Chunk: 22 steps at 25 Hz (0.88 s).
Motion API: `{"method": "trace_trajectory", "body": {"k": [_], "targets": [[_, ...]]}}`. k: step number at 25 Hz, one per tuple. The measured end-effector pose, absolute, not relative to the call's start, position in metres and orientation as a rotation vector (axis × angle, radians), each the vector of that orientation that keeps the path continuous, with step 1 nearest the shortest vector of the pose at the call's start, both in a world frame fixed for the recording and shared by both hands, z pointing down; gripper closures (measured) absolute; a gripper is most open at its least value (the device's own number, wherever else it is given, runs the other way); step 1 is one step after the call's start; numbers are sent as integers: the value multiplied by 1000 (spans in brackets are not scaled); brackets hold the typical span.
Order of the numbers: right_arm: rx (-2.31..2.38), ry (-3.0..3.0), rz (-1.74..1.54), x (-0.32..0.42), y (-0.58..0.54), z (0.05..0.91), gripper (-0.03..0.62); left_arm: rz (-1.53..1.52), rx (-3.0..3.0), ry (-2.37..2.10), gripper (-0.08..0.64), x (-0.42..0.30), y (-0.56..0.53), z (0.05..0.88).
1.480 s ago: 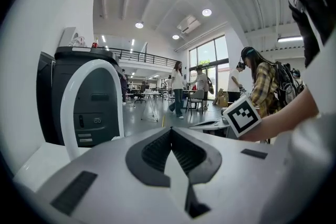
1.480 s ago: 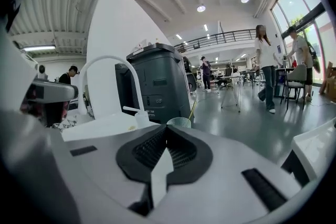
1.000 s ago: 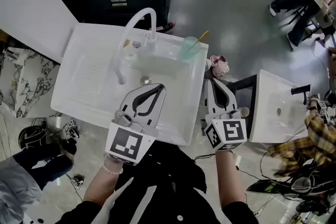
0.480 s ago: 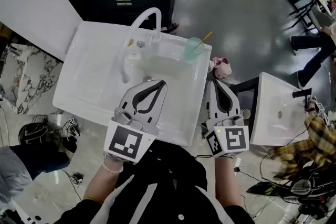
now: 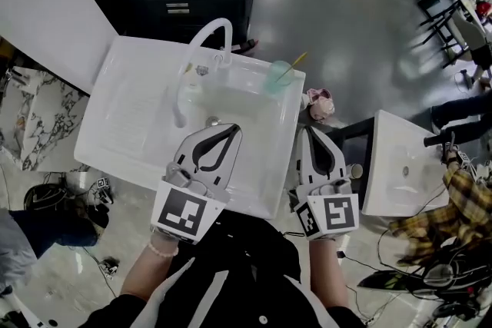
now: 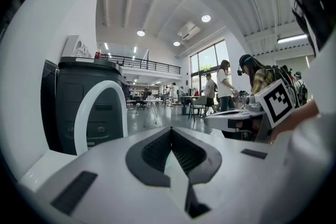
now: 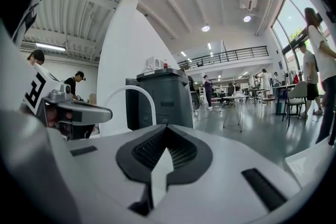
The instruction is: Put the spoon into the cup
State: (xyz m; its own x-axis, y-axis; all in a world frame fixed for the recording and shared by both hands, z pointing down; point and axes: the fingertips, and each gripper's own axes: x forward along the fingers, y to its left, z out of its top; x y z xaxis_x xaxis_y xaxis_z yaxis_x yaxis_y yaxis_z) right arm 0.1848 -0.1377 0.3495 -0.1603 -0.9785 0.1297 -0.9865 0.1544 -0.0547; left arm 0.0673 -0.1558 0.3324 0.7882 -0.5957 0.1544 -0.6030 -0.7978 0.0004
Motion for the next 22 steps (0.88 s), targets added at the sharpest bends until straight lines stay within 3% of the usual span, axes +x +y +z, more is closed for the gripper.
{"method": "trace_trajectory", "body": {"k": [22], "targets": [[1975,-2316,213,183,-135,353,591,223,2927,-972,561,68,-155,330]]}}
